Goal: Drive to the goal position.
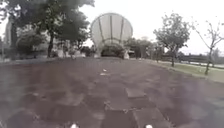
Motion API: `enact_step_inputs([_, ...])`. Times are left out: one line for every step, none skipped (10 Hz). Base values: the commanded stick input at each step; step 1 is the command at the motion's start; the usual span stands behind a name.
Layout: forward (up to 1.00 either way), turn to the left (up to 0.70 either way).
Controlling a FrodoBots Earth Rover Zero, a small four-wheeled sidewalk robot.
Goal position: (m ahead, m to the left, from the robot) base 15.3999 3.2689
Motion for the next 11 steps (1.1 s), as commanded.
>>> enact_step_inputs([0.98, 0.00])
enact_step_inputs([0.98, 0.00])
enact_step_inputs([0.98, 0.00])
enact_step_inputs([0.98, 0.00])
enact_step_inputs([0.98, 0.00])
enact_step_inputs([0.98, 0.00])
enact_step_inputs([0.98, 0.00])
enact_step_inputs([0.98, 0.00])
enact_step_inputs([0.98, 0.00])
enact_step_inputs([0.98, -0.07])
enact_step_inputs([0.98, -0.28])
